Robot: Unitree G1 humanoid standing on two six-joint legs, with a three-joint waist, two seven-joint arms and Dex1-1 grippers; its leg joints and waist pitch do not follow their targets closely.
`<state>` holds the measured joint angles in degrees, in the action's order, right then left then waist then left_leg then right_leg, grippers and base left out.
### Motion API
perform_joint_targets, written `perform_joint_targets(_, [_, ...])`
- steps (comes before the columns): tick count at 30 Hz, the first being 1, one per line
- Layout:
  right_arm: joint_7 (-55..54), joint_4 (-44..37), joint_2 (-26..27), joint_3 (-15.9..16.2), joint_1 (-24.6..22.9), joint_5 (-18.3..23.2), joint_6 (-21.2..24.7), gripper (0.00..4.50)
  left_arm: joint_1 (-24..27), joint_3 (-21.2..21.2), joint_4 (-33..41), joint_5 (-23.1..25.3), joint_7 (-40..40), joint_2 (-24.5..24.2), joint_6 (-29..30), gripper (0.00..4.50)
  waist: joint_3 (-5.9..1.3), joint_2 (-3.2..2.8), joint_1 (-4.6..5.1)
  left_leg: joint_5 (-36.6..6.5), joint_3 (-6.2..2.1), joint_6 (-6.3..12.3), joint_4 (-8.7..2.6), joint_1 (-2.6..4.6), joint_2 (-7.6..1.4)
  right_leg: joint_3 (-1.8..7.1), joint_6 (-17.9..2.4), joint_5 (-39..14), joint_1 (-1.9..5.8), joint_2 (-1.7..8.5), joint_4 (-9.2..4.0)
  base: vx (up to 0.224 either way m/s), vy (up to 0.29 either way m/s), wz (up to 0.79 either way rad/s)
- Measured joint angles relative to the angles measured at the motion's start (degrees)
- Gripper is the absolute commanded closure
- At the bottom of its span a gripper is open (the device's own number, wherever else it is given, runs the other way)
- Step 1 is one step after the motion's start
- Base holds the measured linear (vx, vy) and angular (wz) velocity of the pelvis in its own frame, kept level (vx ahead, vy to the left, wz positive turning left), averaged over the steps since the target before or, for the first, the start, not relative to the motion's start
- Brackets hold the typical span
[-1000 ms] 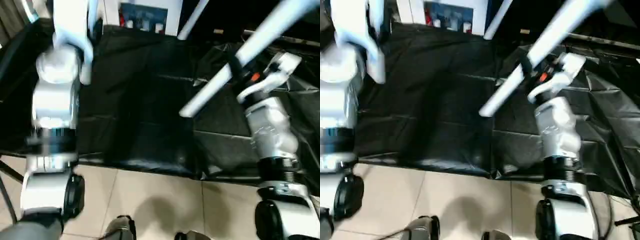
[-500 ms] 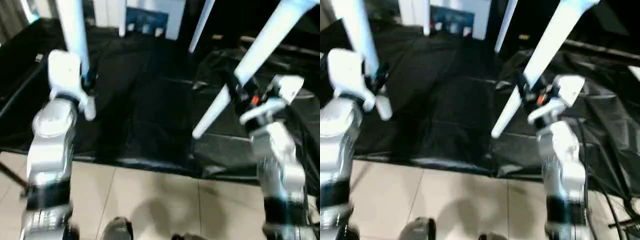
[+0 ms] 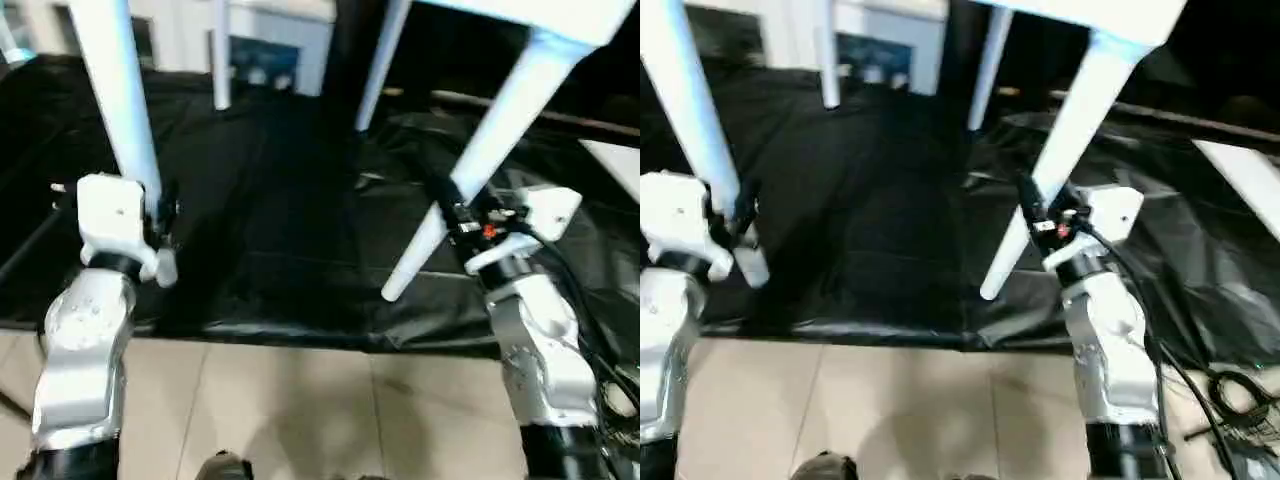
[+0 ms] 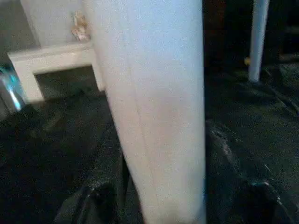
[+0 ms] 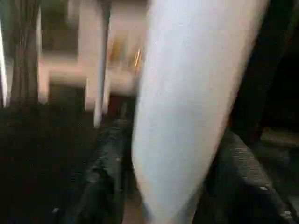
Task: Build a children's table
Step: Flip table
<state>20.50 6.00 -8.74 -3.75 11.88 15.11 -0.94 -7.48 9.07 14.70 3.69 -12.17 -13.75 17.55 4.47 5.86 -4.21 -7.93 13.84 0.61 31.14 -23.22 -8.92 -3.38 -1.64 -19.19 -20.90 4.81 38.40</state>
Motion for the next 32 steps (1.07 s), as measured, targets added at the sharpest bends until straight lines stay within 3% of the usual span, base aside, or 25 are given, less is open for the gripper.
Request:
perform_joint_targets(1, [0.04, 2.11, 0.06, 0.09, -0.62, -0.10, 0.48, 1.81, 0.78, -0.36, 0.22, -0.10, -0.03, 0.66, -0.10, 1.77, -0.13, 1.39, -0.66, -0.52, 1.05, -0.51, 1.03, 0.10, 0.14, 1.37, 1.58, 0.12, -1.32, 0.74, -0.17, -0.017, -0.069, 0.21])
perform_joint_targets(2, [0.11, 3.63, 0.33, 0.65, -0.69, -0.11, 0.92, 1.74, 3.41, -0.42, 0.32, -0.29, -0.07, 0.84, -0.15, 1.72, 0.43, 0.15, -1.33, -2.58, -3.15, -2.69, 4.79, -0.33, 0.73, 1.44, 3.33, 1.70, -1.39, 1.02, -0.15, 0.066, 0.014, -0.17])
perform_joint_targets(3, [0.25, 3.58, 0.79, 0.80, -1.16, 0.04, 0.87, 1.70, 4.92, -0.32, -0.02, -0.39, -0.08, 0.63, -0.05, 1.68, 0.85, -1.04, -1.17, -2.85, -6.90, -2.05, 6.29, 0.06, 1.33, 0.81, 3.51, 3.21, -1.20, 1.10, -0.31, 0.066, 0.014, -0.17])
perform_joint_targets(4, [0.36, 3.17, 0.97, 0.89, -2.21, 0.12, 0.86, 1.70, 5.40, -0.15, 0.01, -0.68, -0.06, 0.63, -0.10, 1.68, 1.35, -1.60, -0.72, -3.25, -7.22, -2.28, 6.34, 0.26, 1.24, 0.43, 3.37, 3.80, -1.11, 0.95, -0.62, 0.000, 0.000, 0.00])
perform_joint_targets(5, [0.61, 3.04, 1.05, 0.96, -3.11, 0.15, 0.88, 1.44, 5.85, 0.28, 0.16, -0.99, -0.03, 0.60, -0.21, 1.43, 1.63, -1.94, -0.06, -3.26, -6.95, -2.29, 5.88, 0.22, 0.63, 0.94, 2.98, 3.95, -1.03, -0.05, -1.54, -0.111, -0.002, 0.18])
perform_joint_targets(6, [0.71, 2.32, 1.17, 1.09, -3.35, 0.24, 0.88, 1.44, 6.53, 0.96, 0.66, -1.38, -0.01, 0.61, -0.53, 1.43, 1.66, -1.99, 0.52, -3.26, -6.92, -2.30, 5.50, 0.18, 0.53, 1.14, 2.64, 4.12, -0.92, -0.42, -2.17, -0.111, -0.002, 0.18])
perform_joint_targets(9, [1.26, -2.33, 1.28, 1.26, -4.93, 1.00, 0.22, 1.26, 9.13, 2.27, 2.46, -2.30, -0.02, 0.85, -1.96, 1.29, 1.49, -1.82, 1.86, -3.26, -6.68, -2.30, 4.58, 0.22, 0.54, 1.02, 1.97, 5.63, -0.74, -0.34, -3.51, 0.000, 0.000, 0.00])
perform_joint_targets(11, [1.35, -3.76, 1.32, 1.28, -7.33, 1.25, -0.40, 1.00, 11.43, 2.29, 3.40, -3.08, -0.05, 1.76, -3.11, 1.01, 1.30, -1.54, 2.33, -3.25, -6.44, -2.29, 4.28, 0.25, 0.48, 1.05, 2.20, 5.80, -0.81, -0.24, -3.54, 0.000, 0.000, 0.00])
perform_joint_targets(14, [1.24, -5.94, 1.25, 1.47, -12.36, 0.11, -2.33, 0.91, 16.08, 2.31, 5.76, -4.81, -0.07, 3.63, -4.79, 0.88, 1.27, -1.49, 2.37, -3.24, -6.18, -2.32, 4.03, 0.26, 0.23, 0.97, 2.41, 5.93, -1.04, -0.25, -3.52, 0.000, 0.000, 0.00])
perform_joint_targets(17, [0.64, -11.25, 0.85, 1.49, -18.60, -1.38, -4.22, 0.91, 20.88, 2.33, 8.03, -5.17, 0.64, 5.44, -8.02, 0.47, 1.21, -1.39, 2.29, -3.18, -5.46, -2.40, 3.62, 0.49, -0.11, 1.08, 2.54, 6.00, -1.06, -0.26, -3.54, 0.000, 0.000, 0.00])
perform_joint_targets(23, [0.66, -16.56, 0.81, 1.41, -21.74, 0.70, -1.57, 0.91, 22.97, 1.97, 8.08, -5.04, 2.42, 7.48, -10.28, 0.47, 0.58, -0.99, 2.27, -3.07, -5.12, -2.58, 3.33, 1.03, -0.33, 1.15, 3.02, 6.30, -0.89, -0.28, -3.51, 0.000, 0.000, 0.00])
perform_joint_targets(32, [0.03, -15.96, 0.77, 1.37, -20.40, 1.04, 1.18, 0.91, 23.35, -0.62, 7.64, -3.05, 3.74, 7.85, -14.40, 0.47, -0.03, -0.96, 2.25, -2.87, -4.89, -2.95, 3.27, 1.00, -0.67, 1.23, 3.11, 7.17, -0.93, -0.50, -3.51, 0.000, 0.000, 0.00])
